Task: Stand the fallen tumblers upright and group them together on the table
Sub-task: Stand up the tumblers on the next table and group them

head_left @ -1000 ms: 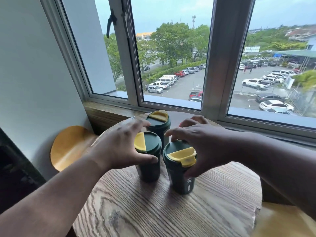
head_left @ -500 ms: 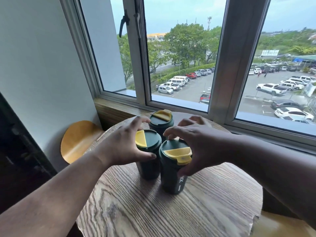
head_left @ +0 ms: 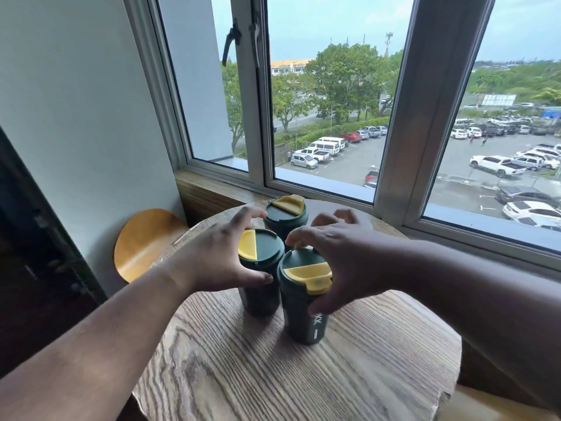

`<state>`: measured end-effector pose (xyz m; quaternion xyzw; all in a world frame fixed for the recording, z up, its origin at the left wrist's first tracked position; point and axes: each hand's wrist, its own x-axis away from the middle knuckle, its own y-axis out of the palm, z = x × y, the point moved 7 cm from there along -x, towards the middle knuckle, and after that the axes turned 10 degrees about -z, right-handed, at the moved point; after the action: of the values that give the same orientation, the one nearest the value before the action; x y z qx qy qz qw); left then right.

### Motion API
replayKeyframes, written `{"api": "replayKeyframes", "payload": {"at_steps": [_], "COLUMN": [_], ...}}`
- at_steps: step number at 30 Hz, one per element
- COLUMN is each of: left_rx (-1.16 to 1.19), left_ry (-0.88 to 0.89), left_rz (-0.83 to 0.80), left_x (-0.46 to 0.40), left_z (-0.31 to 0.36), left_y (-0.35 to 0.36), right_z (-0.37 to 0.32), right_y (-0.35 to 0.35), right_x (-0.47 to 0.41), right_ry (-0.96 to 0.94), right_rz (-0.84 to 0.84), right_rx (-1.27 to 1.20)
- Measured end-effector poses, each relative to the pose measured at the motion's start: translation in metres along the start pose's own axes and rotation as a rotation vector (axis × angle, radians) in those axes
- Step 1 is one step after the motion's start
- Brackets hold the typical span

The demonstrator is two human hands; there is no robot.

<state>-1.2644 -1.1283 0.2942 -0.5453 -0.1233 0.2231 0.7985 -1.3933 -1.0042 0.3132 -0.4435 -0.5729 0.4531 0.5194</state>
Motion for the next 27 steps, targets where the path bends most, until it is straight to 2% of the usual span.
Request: {"api": "replayKeyframes", "payload": {"at_steps": [5, 8, 10, 13, 16, 18, 22, 25, 27], "left_rx": [-0.022, 0.058, 0.205, 0.371, 0.361, 0.339, 0.331, 0.321, 0.198], "left_ry": [-0.012, -0.003, 0.008, -0.015, -0.066, -0.091, -0.075, -0.07, -0.102], "left_rz": [-0.041, -0.076, -0.074, 0.034, 0.071, -0.02, -0.346, -0.351, -0.298], "left_x": [0.0, -0.002, -0.005, -0.02, -0.048, -0.07, -0.098, -0.109, -0.112], "left_z": [-0.001, -0.003, -0.004, -0.005, -0.01, -0.01, 0.004, 0.004, 0.001], "left_y": [-0.001, -0.007, -0.014, -0.031, -0.039, -0.034, -0.012, -0.011, -0.013], "right_z": [-0.002, 0.004, 0.013, 0.034, 0.054, 0.064, 0.071, 0.071, 0.072], "right_y": [-0.002, -0.009, -0.018, -0.033, -0.039, -0.037, -0.034, -0.033, -0.031], "right_x": [0.004, 0.008, 0.006, -0.002, -0.021, -0.038, -0.066, -0.077, -0.08], "right_ry": [-0.007, -0.001, 0.019, 0.081, 0.175, 0.257, 0.378, 0.423, 0.425], "right_rz": [-0.009, -0.013, 0.057, 0.218, 0.283, 0.255, 0.16, 0.122, 0.115], "right_rx": [-0.043, -0.195, -0.274, -0.362, -0.36, -0.338, -0.231, -0.184, -0.214]}}
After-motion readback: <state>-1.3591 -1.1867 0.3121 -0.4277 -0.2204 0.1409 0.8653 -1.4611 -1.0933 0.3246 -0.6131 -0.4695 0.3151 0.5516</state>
